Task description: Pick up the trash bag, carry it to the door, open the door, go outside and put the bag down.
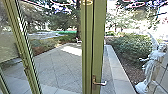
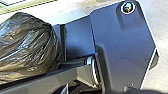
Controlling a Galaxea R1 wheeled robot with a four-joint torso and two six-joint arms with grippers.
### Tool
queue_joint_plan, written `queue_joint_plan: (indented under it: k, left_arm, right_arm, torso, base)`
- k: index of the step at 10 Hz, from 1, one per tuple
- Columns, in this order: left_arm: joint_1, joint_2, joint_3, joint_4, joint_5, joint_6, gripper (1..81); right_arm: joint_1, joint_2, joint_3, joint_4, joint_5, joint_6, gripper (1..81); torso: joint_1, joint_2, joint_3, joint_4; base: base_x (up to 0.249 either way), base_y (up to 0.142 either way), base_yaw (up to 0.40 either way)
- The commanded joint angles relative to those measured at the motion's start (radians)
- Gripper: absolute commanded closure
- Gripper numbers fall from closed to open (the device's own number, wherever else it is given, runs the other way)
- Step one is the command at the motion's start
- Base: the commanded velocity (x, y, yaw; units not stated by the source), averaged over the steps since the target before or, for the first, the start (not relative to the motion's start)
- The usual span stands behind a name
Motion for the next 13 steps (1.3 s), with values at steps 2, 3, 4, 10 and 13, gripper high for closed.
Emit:
queue_joint_plan:
  k: [2, 3, 4, 10, 13]
  left_arm:
    - [-0.057, 0.001, -0.003, 0.013, 0.044, 0.008, 81.1]
    - [-0.057, 0.001, -0.003, 0.013, 0.044, 0.008, 81.1]
    - [-0.057, 0.001, -0.003, 0.013, 0.044, 0.008, 81.1]
    - [-0.057, 0.001, -0.003, 0.013, 0.044, 0.014, 81.1]
    - [-0.057, 0.001, -0.003, 0.013, 0.044, 0.013, 81.1]
  right_arm:
    - [0.043, 0.011, 0.005, -0.006, -0.053, -0.005, 1.0]
    - [0.043, 0.011, 0.005, -0.006, -0.053, -0.005, 1.0]
    - [0.043, 0.011, 0.005, -0.006, -0.053, -0.005, 1.0]
    - [0.043, 0.011, 0.005, -0.008, -0.053, -0.005, 1.0]
    - [0.046, 0.012, 0.005, -0.009, -0.053, -0.005, 1.0]
  torso:
    - [0.000, 0.000, 0.000, 0.000]
    - [0.000, 0.000, 0.000, 0.000]
    - [0.000, 0.000, 0.000, 0.000]
    - [0.000, 0.000, 0.000, 0.000]
    - [0.000, 0.000, 0.000, 0.000]
  base:
    - [0.000, 0.000, 0.267]
    - [0.000, 0.000, 0.265]
    - [0.000, 0.000, 0.236]
    - [0.000, 0.000, 0.205]
    - [0.000, 0.000, 0.129]
